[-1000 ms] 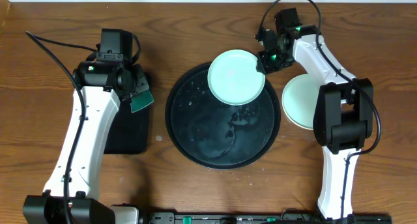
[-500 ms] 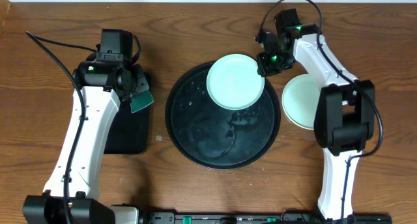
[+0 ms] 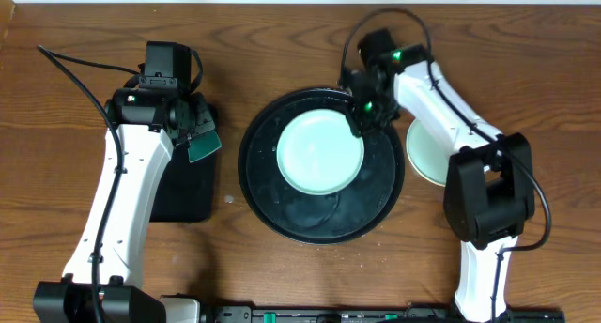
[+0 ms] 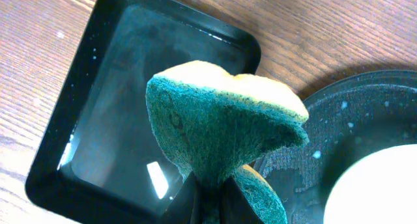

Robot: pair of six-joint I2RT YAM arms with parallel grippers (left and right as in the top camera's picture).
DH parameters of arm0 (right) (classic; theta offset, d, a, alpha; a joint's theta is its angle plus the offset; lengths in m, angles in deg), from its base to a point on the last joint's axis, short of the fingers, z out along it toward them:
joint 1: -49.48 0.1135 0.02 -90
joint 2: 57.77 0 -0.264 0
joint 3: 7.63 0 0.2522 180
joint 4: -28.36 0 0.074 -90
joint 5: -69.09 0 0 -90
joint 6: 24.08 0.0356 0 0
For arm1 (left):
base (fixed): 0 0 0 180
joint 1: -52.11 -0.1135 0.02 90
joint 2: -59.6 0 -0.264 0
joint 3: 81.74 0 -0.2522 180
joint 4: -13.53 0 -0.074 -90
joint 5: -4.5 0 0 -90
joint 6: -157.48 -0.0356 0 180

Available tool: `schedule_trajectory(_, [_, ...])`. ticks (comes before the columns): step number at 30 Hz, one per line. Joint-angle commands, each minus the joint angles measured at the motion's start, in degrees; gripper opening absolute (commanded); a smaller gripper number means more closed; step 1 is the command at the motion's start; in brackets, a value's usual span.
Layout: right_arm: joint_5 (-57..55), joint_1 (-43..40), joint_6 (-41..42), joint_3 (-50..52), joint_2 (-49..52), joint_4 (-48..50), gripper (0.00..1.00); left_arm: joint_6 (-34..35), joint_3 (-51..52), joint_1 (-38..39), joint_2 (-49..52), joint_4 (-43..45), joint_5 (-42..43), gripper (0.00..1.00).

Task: Clean dirty plates on tray and stack at the side
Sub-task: 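Release the green plate and move the right gripper to the remaining plate rim, then scrub the last pale green plate with the sponge in the left gripper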

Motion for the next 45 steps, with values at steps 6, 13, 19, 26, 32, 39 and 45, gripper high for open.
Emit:
schedule_trajectory(6, [-1.3,0.2,2.2,6.8,0.1,9.3,0.22,-0.5,0.8,-0.2,0.2,1.1,-0.3,0.07])
schedule_trajectory(13, [-1.2,0.0,20.6,7.5,0.1,7.2,0.33,-0.5,0.8,-0.1,0.2,1.5,1.7,0.07])
schedule_trajectory(19, [-0.3,2.2,25.0,13.0,0.1,9.4,0.31,-0.5,0.8,0.7,1.3,1.6,3.2,0.07])
schedule_trajectory(26, [-0.3,3.5,27.6,18.0,0.1,12.9,0.15,-0.4,0.8,5.6,4.6,2.1,3.2,0.07])
schedule_trajectory(32, [-0.5,3.4,27.9,18.0,0.1,12.9,0.01,0.8,0.8,12.5,8.0,5.5,3.8,0.07])
schedule_trajectory(39, [-0.9,3.5,27.7,18.0,0.1,12.5,0.01,1.5,0.8,20.7,15.6,12.0,6.0,0.07])
schedule_trajectory(45, [-0.9,3.5,27.6,18.0,0.1,12.5,0.01,1.2,0.8,24.2,22.6,15.0,5.9,0.07])
